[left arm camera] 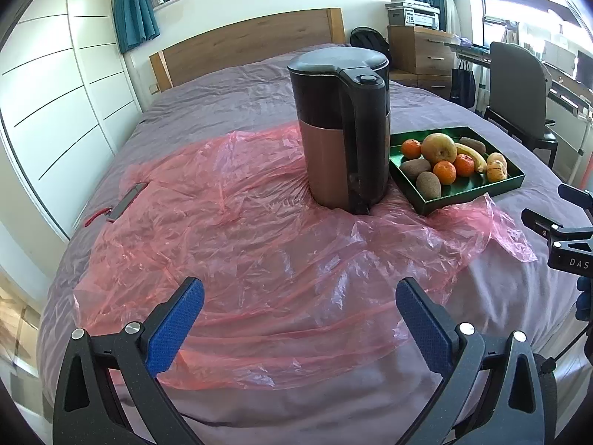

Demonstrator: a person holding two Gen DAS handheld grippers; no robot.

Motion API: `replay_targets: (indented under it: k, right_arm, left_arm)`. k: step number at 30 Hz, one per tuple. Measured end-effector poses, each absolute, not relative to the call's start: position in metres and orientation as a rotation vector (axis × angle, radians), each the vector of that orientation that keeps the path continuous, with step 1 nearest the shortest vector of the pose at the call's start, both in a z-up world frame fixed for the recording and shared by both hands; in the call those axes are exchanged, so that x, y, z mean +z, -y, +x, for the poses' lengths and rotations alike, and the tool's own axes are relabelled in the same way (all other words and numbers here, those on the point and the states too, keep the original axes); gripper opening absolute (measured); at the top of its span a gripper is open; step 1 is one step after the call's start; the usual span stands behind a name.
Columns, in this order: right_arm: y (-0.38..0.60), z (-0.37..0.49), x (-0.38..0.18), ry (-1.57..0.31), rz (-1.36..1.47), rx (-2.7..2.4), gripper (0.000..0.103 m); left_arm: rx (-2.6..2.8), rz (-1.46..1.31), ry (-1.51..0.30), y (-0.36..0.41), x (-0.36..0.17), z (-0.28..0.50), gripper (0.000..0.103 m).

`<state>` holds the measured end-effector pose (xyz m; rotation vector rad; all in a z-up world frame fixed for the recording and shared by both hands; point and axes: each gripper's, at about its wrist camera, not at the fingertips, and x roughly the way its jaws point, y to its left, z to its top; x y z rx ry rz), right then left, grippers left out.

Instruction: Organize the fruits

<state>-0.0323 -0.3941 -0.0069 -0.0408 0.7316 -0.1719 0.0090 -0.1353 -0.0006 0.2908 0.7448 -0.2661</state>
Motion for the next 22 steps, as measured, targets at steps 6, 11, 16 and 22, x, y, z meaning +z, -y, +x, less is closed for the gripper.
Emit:
replay_targets:
  k: [6,11,16,22]
  right_arm:
    - [0.3951,-0.0336,-0.0054,-0.732,-0.044,-0.171,0.103]
    - [0.3947,-0.0326,-0.0058,-0.733,-0.043,-0.172,0.103]
    - [0.3946,-0.0327,-0.0059,-0.732,-0.044,-0.173,0.103]
    - [0.3944,-0.0325,-0.0060,-0.734,-0.043,-0.172,0.103]
  left_arm:
    - [-0.278,0.302,-0.732,0.1390,0.0003,0.0051,0.102]
    - [-0.282,0.301,-0.726,0.1394,0.0013,0.0038,0.102]
    - [-0.277,0.292,-0.728,0.1379,0.0023,0.0048,0.102]
    - [-0.273,0.288,-0.729,0.1377,0.0023,0.0046,0.102]
